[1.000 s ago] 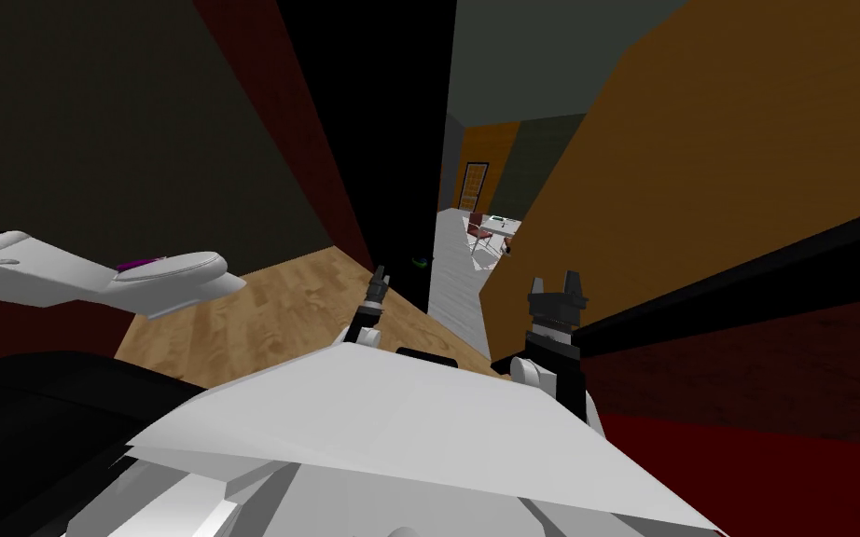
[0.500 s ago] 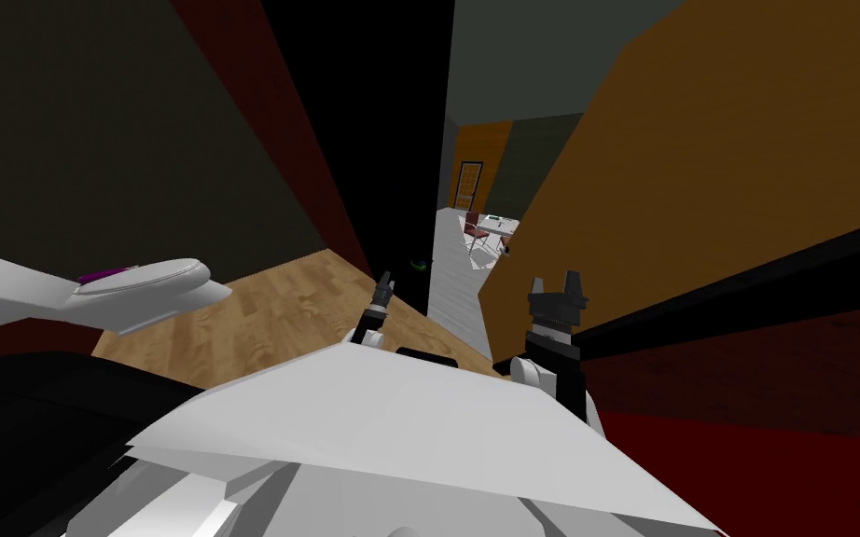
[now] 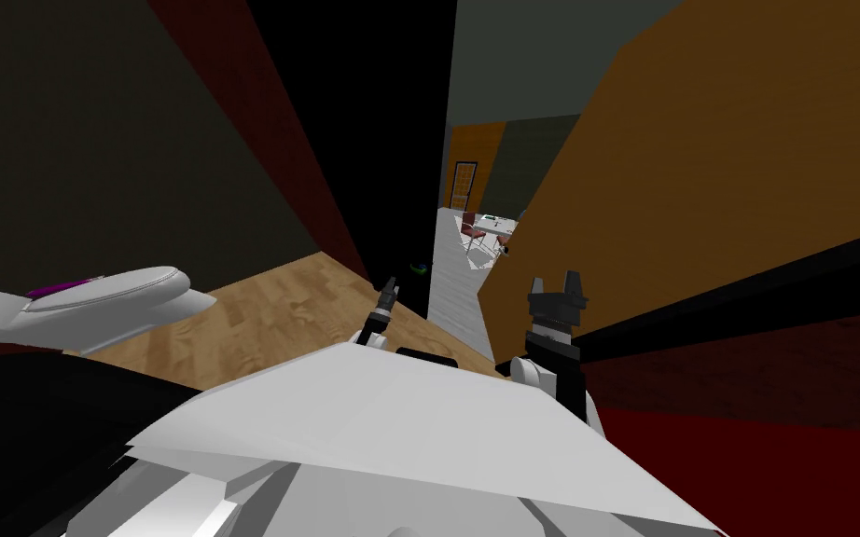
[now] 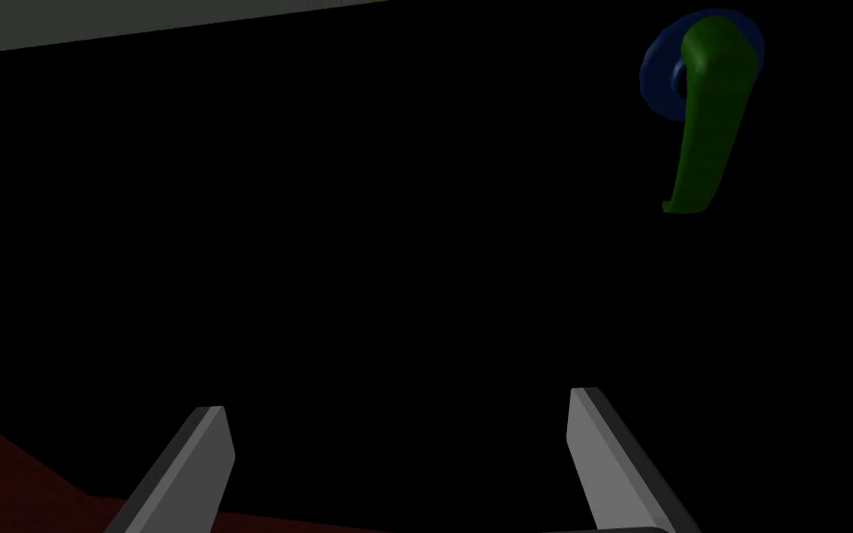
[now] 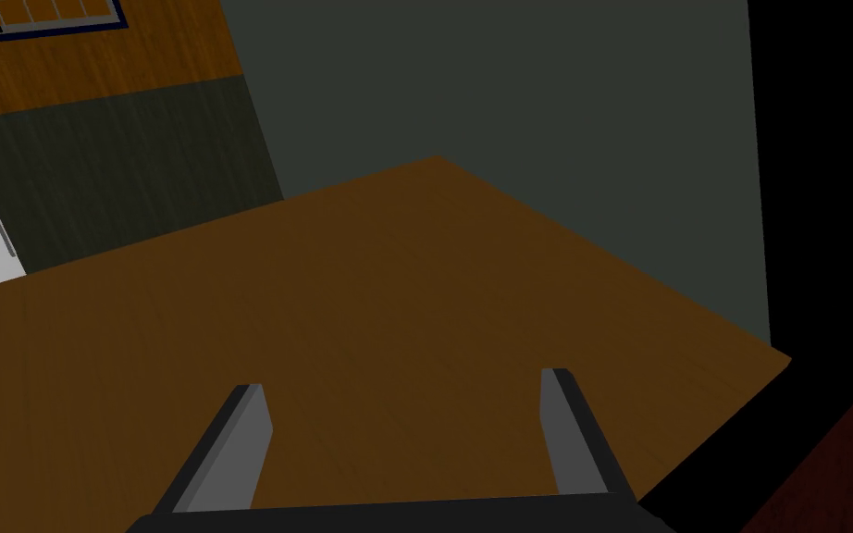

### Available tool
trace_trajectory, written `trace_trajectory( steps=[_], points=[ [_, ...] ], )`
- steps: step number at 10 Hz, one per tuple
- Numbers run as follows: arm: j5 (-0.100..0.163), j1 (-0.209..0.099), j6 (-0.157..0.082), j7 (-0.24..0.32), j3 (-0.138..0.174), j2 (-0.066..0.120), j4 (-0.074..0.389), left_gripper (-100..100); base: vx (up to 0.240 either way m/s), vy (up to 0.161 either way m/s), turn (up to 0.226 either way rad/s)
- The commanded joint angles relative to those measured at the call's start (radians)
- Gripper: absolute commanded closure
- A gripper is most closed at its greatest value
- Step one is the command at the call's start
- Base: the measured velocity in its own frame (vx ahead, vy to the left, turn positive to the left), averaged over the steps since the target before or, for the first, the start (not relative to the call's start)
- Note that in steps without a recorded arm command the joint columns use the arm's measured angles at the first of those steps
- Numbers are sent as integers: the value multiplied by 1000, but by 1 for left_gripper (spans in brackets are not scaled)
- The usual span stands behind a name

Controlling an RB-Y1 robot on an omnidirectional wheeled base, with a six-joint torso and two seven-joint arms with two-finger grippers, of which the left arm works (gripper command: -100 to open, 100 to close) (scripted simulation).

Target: Push the door open

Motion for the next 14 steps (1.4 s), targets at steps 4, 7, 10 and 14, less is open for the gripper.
trace_trajectory(
  steps=[4, 7, 10, 14],
  points=[
    [-4, -30, -37, 16, -42, 4, 131, -100, 75, 98, -101],
    [-5, -45, -53, 22, -58, 5, 189, -100, 50, 59, -65],
    [-7, -66, -75, 31, -81, 5, 267, -100, 69, 95, -81],
    [-9, -91, -101, 41, -108, 4, 359, -100, 68, 89, -78]
  ],
)
